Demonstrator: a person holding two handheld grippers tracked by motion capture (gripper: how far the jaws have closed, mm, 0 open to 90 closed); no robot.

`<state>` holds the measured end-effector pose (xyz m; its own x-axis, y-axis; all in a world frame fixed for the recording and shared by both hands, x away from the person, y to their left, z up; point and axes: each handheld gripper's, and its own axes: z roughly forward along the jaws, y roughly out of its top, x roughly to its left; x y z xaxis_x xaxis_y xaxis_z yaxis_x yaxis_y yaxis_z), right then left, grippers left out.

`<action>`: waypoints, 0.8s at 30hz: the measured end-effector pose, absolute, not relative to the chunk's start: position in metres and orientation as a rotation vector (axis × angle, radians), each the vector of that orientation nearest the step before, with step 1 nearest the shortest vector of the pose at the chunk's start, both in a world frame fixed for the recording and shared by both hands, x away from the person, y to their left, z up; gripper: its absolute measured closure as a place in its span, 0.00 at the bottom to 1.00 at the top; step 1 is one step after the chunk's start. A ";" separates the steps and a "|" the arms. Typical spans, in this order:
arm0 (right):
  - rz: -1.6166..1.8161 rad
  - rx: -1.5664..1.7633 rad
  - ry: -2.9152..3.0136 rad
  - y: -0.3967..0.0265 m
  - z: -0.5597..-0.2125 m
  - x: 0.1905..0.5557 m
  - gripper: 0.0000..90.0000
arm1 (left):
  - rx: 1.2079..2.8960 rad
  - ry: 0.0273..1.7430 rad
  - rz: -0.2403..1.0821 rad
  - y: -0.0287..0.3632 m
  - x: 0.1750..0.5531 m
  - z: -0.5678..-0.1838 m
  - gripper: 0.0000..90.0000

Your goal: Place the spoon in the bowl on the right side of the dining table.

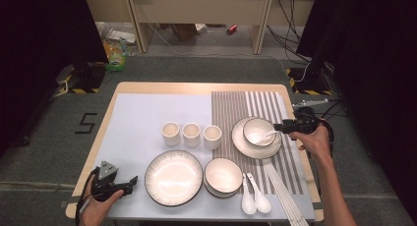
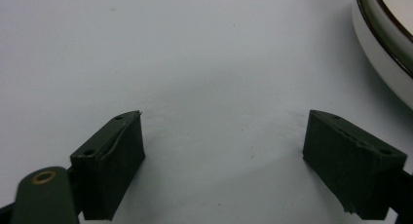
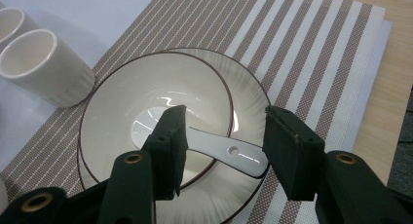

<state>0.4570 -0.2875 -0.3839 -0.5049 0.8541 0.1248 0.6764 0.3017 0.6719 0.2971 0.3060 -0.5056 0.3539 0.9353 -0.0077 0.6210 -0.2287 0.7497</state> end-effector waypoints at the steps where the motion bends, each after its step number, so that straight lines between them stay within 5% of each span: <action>1: 1.001 1.387 2.318 -0.288 -0.384 0.457 0.57 | 1.949 1.352 0.601 0.306 0.297 -0.506 0.16; 24: 1.012 1.341 2.342 -0.286 -0.386 0.437 0.58 | 1.945 1.352 0.603 0.306 0.297 -0.506 0.16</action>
<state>0.4373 -0.2856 -0.3864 -0.5411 0.8333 0.1129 0.6532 0.3319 0.6806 0.2974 0.3061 -0.5060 0.3521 0.9359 -0.0087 0.6191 -0.2258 0.7522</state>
